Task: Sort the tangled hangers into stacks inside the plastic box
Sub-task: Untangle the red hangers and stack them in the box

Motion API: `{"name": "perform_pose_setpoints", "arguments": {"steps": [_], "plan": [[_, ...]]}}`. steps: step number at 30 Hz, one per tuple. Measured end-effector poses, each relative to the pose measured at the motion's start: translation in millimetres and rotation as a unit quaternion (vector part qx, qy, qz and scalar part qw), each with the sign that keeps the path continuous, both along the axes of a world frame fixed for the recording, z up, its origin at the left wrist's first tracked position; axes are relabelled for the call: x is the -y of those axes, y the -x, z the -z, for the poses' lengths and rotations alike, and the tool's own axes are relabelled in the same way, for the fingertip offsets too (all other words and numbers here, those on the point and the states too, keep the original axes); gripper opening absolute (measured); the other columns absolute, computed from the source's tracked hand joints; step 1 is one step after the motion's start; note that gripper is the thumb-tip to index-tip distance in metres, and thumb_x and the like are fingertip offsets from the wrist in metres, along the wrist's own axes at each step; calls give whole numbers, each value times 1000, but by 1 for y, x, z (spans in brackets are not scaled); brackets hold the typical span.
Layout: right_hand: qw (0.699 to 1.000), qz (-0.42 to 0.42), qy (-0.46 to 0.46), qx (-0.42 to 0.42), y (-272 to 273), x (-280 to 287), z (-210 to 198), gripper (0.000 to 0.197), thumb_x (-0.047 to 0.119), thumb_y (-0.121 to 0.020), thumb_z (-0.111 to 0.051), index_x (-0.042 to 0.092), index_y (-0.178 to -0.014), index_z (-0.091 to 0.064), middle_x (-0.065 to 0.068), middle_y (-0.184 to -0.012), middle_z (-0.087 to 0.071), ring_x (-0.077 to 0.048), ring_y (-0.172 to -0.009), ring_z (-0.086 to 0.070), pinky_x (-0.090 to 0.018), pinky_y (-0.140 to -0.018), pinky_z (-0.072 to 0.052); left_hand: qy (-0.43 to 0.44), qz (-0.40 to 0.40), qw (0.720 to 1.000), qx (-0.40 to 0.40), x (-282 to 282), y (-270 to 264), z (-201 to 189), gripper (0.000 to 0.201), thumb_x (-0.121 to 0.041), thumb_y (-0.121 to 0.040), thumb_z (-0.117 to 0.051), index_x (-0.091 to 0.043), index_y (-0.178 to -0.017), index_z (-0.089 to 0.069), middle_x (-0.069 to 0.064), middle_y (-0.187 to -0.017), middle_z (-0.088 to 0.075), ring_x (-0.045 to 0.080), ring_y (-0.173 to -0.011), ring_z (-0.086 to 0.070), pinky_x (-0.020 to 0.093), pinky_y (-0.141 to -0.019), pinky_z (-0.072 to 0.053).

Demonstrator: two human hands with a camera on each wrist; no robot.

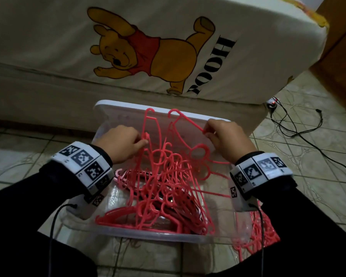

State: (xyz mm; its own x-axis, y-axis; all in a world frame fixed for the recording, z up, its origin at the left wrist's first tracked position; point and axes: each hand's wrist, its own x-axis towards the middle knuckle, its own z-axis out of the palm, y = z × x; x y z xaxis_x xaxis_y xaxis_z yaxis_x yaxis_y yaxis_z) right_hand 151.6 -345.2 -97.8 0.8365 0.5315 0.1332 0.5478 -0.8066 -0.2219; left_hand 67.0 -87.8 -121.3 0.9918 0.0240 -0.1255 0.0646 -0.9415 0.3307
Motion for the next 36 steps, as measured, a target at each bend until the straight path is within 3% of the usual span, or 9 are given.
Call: {"name": "perform_pose_setpoints", "arguments": {"steps": [4,7,13,17,25,28,32,34,36], "plan": [[998,5,-52,25,2,-3,0,11,16,-88,-59,14,-96,-65,-3,-95,-69,-24,-92,-62,-29,-76,-39,-151,0,984,97,2,3,-4,34,-50,-86,-58,-26,-65,-49,-8,-66,-50,21,-76,-63,27,-58,-37],[995,7,-98,12,3,-6,-1,9,16,-90,-57,13,-96,-63,-4,-93,-69,-25,-87,-63,-42,-81,-47,-177,-6,976,125,4,3,-5,27,-53,-84,-58,-30,-74,-48,-7,-80,-60,22,-82,-63,27,-59,-36],[966,42,-253,-34,1,-10,-5,7,16,-91,-59,20,-86,-57,2,-85,-69,-18,-76,-68,-47,-75,-55,16,-17,990,138,11,0,-2,26,-48,-87,-59,-26,-99,-50,-9,-93,-53,13,-83,-55,29,-66,-38],[921,61,-366,-123,1,-13,-7,19,6,-91,-57,21,-79,-55,-5,-78,-67,-19,-71,-69,-39,-69,-59,195,-28,973,121,16,-4,-2,43,-40,-91,-56,-15,-125,-48,-2,-117,-56,10,-103,-54,25,-85,-43],[823,64,-519,-223,10,-20,-15,19,-2,-95,-47,13,-84,-53,-11,-84,-61,-15,-75,-67,-30,-67,-59,340,-32,936,84,25,-4,0,42,-35,-95,-51,-16,-132,-51,-1,-126,-59,9,-117,-54,33,-105,-41],[788,66,-546,-275,19,-29,-13,8,-1,-94,-49,5,-90,-54,-14,-88,-60,-17,-75,-67,-31,-68,-60,401,13,910,108,33,-3,-6,31,-24,-96,-51,-14,-125,-57,-2,-118,-65,9,-114,-58,32,-102,-44],[739,95,-582,-326,25,-41,-7,7,-2,-94,-50,1,-88,-52,-13,-83,-58,-15,-69,-65,-31,-69,-59,449,14,882,141,38,-3,-12,17,-13,-99,-45,-16,-103,-61,-2,-97,-71,7,-91,-68,18,-78,-51],[768,96,-528,-348,24,-43,0,7,0,-93,-51,4,-87,-52,-13,-84,-59,-18,-71,-61,-32,-73,-57,457,-4,878,146,37,-5,-13,19,-11,-100,-42,-17,-96,-59,4,-92,-71,11,-83,-70,20,-71,-54],[870,72,-362,-325,24,-41,9,7,10,-90,-60,6,-94,-55,-12,-89,-60,-19,-75,-59,-32,-74,-54,445,-34,882,149,32,-7,-12,18,-13,-101,-40,-15,-98,-58,5,-88,-71,11,-76,-70,20,-64,-54]]}}
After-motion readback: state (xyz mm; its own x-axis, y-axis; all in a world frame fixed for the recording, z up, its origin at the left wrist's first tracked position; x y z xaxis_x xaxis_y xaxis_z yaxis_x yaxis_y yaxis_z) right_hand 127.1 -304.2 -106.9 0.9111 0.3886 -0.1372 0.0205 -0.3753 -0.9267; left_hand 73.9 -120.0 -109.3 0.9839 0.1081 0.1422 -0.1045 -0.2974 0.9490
